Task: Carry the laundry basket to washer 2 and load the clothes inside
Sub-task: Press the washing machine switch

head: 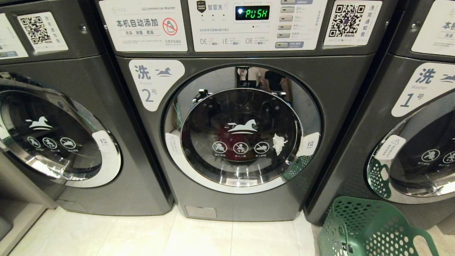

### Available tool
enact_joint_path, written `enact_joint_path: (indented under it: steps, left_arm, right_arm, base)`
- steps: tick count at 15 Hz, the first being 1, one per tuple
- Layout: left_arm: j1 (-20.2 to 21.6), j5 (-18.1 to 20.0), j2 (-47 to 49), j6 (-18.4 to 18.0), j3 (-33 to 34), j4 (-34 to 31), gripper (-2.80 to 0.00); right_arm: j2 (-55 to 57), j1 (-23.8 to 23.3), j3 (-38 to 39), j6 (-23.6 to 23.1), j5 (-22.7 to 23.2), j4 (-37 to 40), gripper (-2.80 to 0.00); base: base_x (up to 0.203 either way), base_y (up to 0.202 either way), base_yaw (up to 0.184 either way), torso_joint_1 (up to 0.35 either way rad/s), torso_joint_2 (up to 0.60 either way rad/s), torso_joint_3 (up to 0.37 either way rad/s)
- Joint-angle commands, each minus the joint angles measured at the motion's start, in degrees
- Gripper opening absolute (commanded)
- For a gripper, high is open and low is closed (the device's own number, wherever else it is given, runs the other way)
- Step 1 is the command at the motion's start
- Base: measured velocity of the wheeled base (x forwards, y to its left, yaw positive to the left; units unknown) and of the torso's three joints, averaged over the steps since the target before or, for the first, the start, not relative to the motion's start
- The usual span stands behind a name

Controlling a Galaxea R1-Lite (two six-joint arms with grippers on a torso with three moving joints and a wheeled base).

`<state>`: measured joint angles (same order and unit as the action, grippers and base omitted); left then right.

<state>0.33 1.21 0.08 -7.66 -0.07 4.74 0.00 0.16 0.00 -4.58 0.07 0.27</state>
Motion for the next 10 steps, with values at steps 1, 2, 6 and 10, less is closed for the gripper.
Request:
enact_joint_path:
  steps: [1,2,6,10]
  left_arm:
    - [0.02,0.02,0.01,-0.08,-0.02,0.00,-2.80]
    - [0.02,0.02,0.01,-0.08,-0.02,0.00,-2.80]
    - [0.02,0.02,0.01,0.01,-0.02,0.00,-2.80]
    - [0.02,0.02,0.01,-0.08,-0.02,0.00,-2.80]
  right_arm:
    - [0.06,0.02,0.03,-0.28,0.01,0.00,-2.80]
    - [0.09,0.02,0.00,-0.43,-0.07,0.00,-2.80]
    - [0.09,0.02,0.05,-0.43,-0.07,0.00,-2.80]
    - [0.09,0.02,0.00,-0.43,-0.07,0.00,-2.80]
  base:
    - [0.140,0.000,0.006,0.009,0.00,0.000]
    - [0.000,0.000,0.000,0.029,-0.14,-0.134]
    - [0.000,0.000,0.000,0.062,-0.33,-0.295]
    - [0.000,0.000,0.000,0.112,-0.47,-0.328]
